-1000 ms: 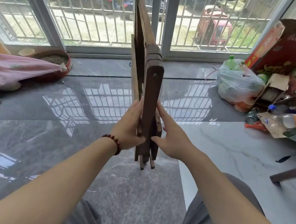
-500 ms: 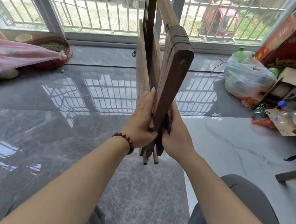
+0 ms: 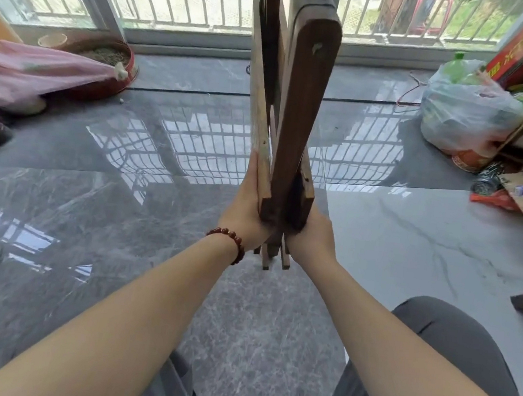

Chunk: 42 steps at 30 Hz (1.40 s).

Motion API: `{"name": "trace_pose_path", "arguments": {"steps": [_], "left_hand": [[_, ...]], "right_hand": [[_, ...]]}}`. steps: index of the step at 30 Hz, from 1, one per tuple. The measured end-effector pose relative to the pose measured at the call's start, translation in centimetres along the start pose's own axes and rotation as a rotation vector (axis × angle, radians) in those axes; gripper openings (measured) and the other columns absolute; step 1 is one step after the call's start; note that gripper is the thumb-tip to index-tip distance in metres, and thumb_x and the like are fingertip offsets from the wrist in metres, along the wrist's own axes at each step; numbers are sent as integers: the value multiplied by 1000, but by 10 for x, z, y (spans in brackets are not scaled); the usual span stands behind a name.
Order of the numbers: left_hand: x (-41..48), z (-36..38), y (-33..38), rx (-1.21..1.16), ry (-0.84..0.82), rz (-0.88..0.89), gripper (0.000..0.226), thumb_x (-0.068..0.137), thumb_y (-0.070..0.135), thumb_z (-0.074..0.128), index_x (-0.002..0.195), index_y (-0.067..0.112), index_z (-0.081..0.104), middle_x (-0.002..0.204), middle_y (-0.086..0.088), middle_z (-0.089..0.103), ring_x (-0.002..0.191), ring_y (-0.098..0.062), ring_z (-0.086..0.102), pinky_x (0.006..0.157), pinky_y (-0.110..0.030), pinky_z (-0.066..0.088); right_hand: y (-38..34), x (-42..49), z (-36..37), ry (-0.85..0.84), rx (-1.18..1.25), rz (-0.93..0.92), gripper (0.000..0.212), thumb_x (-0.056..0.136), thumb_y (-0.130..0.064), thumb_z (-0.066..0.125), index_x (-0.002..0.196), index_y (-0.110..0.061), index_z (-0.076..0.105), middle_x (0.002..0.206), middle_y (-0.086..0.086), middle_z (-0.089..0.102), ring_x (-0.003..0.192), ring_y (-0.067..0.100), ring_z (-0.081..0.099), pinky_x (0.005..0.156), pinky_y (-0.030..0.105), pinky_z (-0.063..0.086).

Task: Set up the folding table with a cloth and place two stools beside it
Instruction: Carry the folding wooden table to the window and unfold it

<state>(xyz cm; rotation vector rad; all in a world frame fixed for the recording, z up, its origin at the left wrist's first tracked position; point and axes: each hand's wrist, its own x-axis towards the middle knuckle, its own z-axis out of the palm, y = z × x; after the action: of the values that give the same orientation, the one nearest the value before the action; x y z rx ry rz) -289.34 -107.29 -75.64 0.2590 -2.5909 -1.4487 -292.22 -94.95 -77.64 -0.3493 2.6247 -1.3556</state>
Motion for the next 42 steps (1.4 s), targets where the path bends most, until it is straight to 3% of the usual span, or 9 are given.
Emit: {"name": "trace_pose_path", "arguments": {"steps": [4, 12, 16, 18, 22, 26, 30, 39, 42], "left_hand": [[0, 10, -9, 61, 14, -75, 100, 77, 31, 67, 147, 33, -3, 133, 6, 47, 104, -12, 57, 85, -39, 54], [0, 15, -12, 93, 15, -116, 105, 78, 29, 63, 141, 46, -20, 133, -3, 49, 102, -23, 60, 86, -39, 52], [-1, 5, -20, 81, -21, -169, 106, 80, 23, 59, 129, 62, -27, 97, 3, 59, 64, -13, 62, 51, -31, 52], [-1, 1, -18, 54, -25, -155, 103, 82, 17, 56, 135, 55, -23, 118, 5, 54, 78, -10, 61, 64, -31, 53], [-5, -1, -20, 92, 32, -113, 89, 82, 20, 55, 148, 33, -4, 117, 11, 52, 82, 3, 55, 64, -17, 46], [-8, -1, -27, 66, 40, -174, 64, 80, 14, 60, 138, 4, 33, 86, 15, 55, 67, 16, 54, 48, -2, 40], [-11, -5, -33, 89, 51, -221, 40, 80, 14, 56, 115, -5, 51, 66, 10, 58, 54, 1, 58, 43, -6, 41], [-14, -7, -42, 147, -7, -302, 41, 81, 15, 56, 107, -17, 54, 59, 7, 60, 54, -3, 58, 44, -13, 44], [-14, -4, -33, 139, 13, -343, 54, 79, 16, 61, 123, -11, 46, 88, -5, 67, 69, -10, 62, 62, -21, 49]], "right_hand": [[12, 7, 5, 8, -76, -4, 23, 83, -22, 54, 72, -38, 42, 61, -21, 46, 57, -3, 44, 46, 13, 28], [16, 6, 0, 41, 24, 101, 22, 79, -23, 56, 67, -36, 44, 61, -12, 55, 57, 12, 56, 45, 23, 42], [18, 3, -5, 40, 44, 110, 22, 83, -26, 58, 69, -40, 47, 64, -17, 54, 62, 11, 54, 48, 21, 39], [23, 0, -4, 2, 82, 213, 9, 83, -35, 65, 84, -39, 57, 78, -16, 61, 70, 12, 54, 46, 13, 36], [31, -7, 2, -98, 19, 478, 68, 76, -56, 68, 127, -12, 54, 115, 3, 62, 58, 4, 46, 40, 9, 30], [27, -8, 9, -75, -10, 420, 61, 72, -56, 71, 108, -8, 64, 96, 3, 69, 73, 14, 60, 69, 30, 49], [28, -9, 18, -93, 22, 402, 31, 73, -49, 73, 76, -21, 58, 59, -17, 49, 55, 3, 51, 60, 32, 52], [20, -5, 27, -216, -105, 354, 16, 83, -30, 62, 74, -19, 69, 72, 4, 70, 64, 22, 65, 62, 38, 57], [19, -1, 22, -242, -138, 388, 24, 84, -28, 60, 70, -10, 68, 70, 10, 68, 56, 22, 57, 51, 27, 47]]}}
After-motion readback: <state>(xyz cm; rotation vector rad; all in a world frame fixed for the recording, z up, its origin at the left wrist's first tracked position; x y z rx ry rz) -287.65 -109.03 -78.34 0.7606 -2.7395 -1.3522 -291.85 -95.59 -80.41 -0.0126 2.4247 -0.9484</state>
